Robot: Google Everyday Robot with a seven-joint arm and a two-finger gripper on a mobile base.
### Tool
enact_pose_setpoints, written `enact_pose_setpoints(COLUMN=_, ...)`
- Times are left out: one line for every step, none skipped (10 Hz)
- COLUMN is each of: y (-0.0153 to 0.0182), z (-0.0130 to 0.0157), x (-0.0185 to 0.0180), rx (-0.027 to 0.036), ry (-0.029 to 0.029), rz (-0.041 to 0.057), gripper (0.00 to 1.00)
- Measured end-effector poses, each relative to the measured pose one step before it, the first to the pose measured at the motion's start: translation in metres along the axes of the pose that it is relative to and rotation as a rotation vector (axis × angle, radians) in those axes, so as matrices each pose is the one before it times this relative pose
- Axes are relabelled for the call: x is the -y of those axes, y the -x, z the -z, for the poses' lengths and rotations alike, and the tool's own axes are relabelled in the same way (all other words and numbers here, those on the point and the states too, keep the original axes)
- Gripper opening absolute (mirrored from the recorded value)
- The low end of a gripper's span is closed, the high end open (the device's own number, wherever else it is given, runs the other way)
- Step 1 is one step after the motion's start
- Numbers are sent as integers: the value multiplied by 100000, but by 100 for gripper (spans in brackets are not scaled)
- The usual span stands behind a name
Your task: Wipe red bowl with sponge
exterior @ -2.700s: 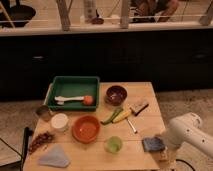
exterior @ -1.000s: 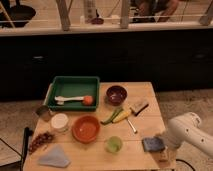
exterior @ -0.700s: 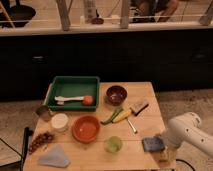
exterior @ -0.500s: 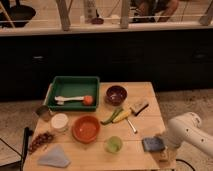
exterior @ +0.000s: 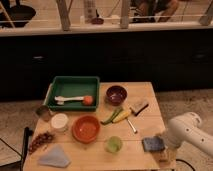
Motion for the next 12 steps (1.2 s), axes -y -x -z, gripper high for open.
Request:
enact_pose_setpoints(y=-42, z=-8, x=17, rx=-23, ry=2, rz=-249, gripper=80)
enact_pose_setpoints(y=-13, z=-42, x=11, rx=64, ry=9, rz=-391, gripper=80)
enact_pose_setpoints(y=-31, z=-31, x=-17, rx=11, ry=46, rz=-264, gripper=80)
enact_pose_setpoints(y=-1, z=-27, x=31, rx=54, ry=-108, rz=-299, gripper=80)
enact_pose_setpoints(y=313, z=261, x=95, rx=-138, ry=-1268, rz=1081, gripper=80)
enact_pose_setpoints(y=485, z=413, x=115, rx=12, ry=-1080, rz=1118, gripper=80)
enact_pose_setpoints(y=709, z=403, x=233, rx=-22, ry=-1112, rz=1828, gripper=80)
enact_pose_setpoints(y=820, z=361, x=365, rx=122, ry=-906, rz=2006, gripper=80)
enact_pose_setpoints(y=413, z=159, x=132, rx=-12, ry=-634, rz=1512, gripper=80)
enact_pose_setpoints(y=347, z=92, x=-3, rx=211, ry=-286, rz=785, gripper=80)
enact_pose_setpoints(y=377, z=34, x=140, rx=159, ry=-132, rz=1057, gripper=80)
enact_pose_setpoints(y=582, z=-69, x=243, rx=304, ry=66, rz=1399, gripper=76)
